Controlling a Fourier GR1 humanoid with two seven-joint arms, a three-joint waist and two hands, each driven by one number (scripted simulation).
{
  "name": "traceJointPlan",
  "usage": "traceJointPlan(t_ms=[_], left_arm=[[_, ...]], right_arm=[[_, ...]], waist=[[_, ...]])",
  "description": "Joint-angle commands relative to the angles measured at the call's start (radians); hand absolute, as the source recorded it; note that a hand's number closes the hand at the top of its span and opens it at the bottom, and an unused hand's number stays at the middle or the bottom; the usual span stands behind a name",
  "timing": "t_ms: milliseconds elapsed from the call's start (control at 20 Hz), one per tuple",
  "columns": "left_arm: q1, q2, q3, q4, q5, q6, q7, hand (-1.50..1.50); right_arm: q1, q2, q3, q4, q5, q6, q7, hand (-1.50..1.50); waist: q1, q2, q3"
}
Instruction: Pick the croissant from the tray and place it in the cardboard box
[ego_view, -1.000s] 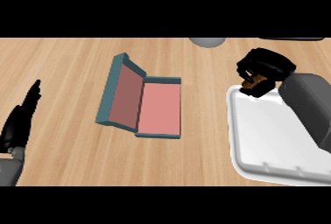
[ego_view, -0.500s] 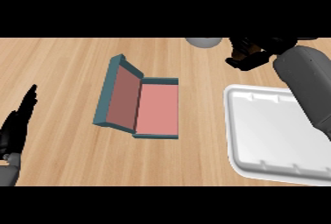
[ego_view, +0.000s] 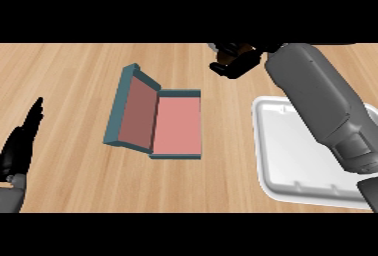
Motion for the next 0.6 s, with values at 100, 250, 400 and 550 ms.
traceJointPlan(t_ms=[100, 250, 400, 550], left_arm=[[0.042, 0.02, 0.021, -0.046, -0.006, -0.018, 0.02, 0.0], [0.032, -0.03, -0.005, -0.055, -0.035, 0.02, 0.013, 0.0], [-0.034, 0.005, 0.035, 0.026, -0.007, -0.044, -0.008, 0.0], [-0.048, -0.035, 0.015, 0.035, -0.044, -0.007, -0.019, 0.0]], right_arm=[[-0.009, 0.129, -0.017, -0.15, -0.038, 0.067, 0.269, 1.5], [-0.063, 0.225, -0.038, -0.049, -0.042, 0.054, 0.339, 1.5], [-0.132, 0.275, -0.076, -0.005, -0.054, 0.056, 0.402, 1.5], [-0.145, 0.295, -0.015, 0.038, -0.083, 0.029, 0.413, 1.5]], waist=[[-0.007, -0.007, 0.0], [0.013, 0.003, 0.0], [0.013, 0.009, 0.0], [0.03, 0.013, -0.001]])
